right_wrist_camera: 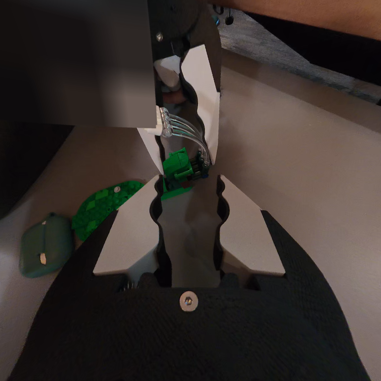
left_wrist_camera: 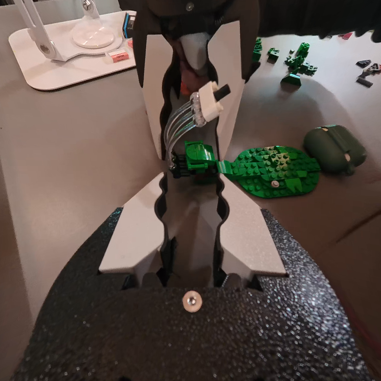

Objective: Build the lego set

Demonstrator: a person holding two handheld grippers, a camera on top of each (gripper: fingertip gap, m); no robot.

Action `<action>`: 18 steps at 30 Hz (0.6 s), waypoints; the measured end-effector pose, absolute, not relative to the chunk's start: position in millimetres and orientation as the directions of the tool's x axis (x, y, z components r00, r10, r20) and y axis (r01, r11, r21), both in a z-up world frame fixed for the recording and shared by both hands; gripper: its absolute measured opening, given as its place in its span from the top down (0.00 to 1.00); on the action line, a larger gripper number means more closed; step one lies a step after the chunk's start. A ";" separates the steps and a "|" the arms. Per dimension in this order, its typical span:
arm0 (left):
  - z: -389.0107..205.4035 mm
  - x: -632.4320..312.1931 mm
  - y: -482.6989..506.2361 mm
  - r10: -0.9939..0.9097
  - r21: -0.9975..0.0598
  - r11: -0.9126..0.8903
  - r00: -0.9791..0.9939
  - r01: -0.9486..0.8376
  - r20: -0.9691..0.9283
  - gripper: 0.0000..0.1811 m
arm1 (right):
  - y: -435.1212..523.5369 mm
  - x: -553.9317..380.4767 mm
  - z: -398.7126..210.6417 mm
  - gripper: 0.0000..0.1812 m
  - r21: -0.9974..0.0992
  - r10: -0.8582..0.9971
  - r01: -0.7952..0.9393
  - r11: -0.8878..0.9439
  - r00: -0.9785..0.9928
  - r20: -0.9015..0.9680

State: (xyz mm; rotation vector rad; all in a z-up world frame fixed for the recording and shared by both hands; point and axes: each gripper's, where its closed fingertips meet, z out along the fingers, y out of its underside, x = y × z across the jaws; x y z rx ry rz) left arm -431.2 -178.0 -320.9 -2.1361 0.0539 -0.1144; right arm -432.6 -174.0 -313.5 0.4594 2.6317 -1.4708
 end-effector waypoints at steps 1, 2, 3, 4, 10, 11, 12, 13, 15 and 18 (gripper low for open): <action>-322.0 -431.8 -177.7 -0.078 -0.839 -0.543 0.995 0.007 0.059 0.76 | -174.6 -431.9 -313.4 0.73 -0.819 0.202 0.291 0.495 -0.955 -0.217; -322.6 -432.4 -177.2 -0.073 -0.837 -0.547 0.996 0.008 0.057 0.77 | -176.1 -430.6 -312.2 0.74 -0.823 0.186 0.280 0.494 -0.959 -0.214; -322.1 -432.3 -176.4 -0.072 -0.839 -0.544 0.996 0.009 0.058 0.79 | -177.4 -429.7 -312.1 0.75 -0.824 0.175 0.271 0.497 -0.962 -0.211; -322.1 -431.6 -175.8 -0.075 -0.839 -0.544 0.996 0.008 0.057 0.80 | -178.1 -428.9 -313.6 0.76 -0.820 0.168 0.264 0.508 -0.964 -0.207; -322.8 -428.8 -175.5 -0.088 -0.836 -0.549 0.994 0.002 0.060 0.80 | -179.2 -427.9 -315.7 0.78 -0.816 0.160 0.242 0.526 -0.970 -0.184; -322.9 -428.6 -175.5 -0.089 -0.835 -0.550 0.994 0.006 0.066 0.81 | -179.1 -427.9 -315.8 0.78 -0.816 0.160 0.238 0.527 -0.971 -0.180; -323.1 -428.2 -175.5 -0.091 -0.834 -0.552 0.993 0.010 0.072 0.81 | -178.9 -427.7 -315.9 0.78 -0.816 0.160 0.233 0.528 -0.972 -0.174; -323.4 -427.8 -175.4 -0.093 -0.833 -0.554 0.993 0.013 0.078 0.81 | -178.7 -427.4 -316.0 0.78 -0.817 0.159 0.228 0.530 -0.973 -0.169; -323.8 -427.4 -175.5 -0.096 -0.830 -0.557 0.991 0.026 0.096 0.81 | -178.7 -427.3 -316.2 0.78 -0.816 0.160 0.223 0.533 -0.974 -0.162; -324.0 -426.9 -175.7 -0.094 -0.827 -0.560 0.990 0.038 0.108 0.82 | -178.6 -427.2 -316.2 0.79 -0.816 0.161 0.218 0.534 -0.975 -0.156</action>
